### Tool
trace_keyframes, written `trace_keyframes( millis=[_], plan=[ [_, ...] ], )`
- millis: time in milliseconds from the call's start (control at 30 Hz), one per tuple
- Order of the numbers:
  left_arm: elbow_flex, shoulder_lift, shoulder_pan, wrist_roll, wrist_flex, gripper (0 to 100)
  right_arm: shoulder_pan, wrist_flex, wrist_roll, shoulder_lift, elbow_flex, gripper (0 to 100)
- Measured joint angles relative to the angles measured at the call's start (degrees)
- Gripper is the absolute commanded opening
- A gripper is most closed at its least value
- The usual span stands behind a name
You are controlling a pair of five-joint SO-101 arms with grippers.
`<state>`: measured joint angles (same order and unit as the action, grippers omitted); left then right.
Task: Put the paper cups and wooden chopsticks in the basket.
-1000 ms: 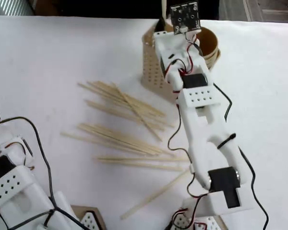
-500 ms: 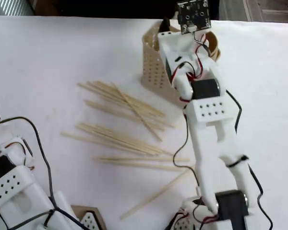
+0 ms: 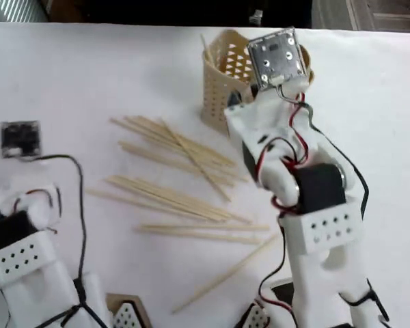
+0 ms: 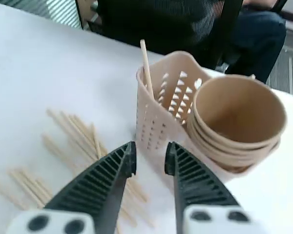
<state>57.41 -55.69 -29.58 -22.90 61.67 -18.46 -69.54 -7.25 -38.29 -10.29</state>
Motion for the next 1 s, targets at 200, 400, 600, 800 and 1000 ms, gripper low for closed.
trace_keyframes(
  millis=[200, 400, 600, 800, 1000],
  plan=[
    [-4.9, 0.0, 10.9, -7.6, 0.7, 7, 5.5, -12.4, 0.0, -3.5, -0.3, 10.5],
    [-10.4, 2.2, 23.1, -14.7, 6.6, 8, 16.4, -10.5, 0.0, -4.2, -11.2, 10.5],
    [-18.4, 18.5, 32.9, -23.9, 14.1, 16, 28.4, 1.3, 5.7, -4.2, -24.4, 10.8],
    [-20.3, 29.6, 44.3, -28.5, 17.8, 18, 40.2, 8.5, 9.5, -4.2, -27.0, 10.8],
    [-20.3, 36.4, 55.2, -28.7, 17.6, 18, 50.2, 12.0, 9.5, -4.2, -27.0, 10.8]
  ],
)
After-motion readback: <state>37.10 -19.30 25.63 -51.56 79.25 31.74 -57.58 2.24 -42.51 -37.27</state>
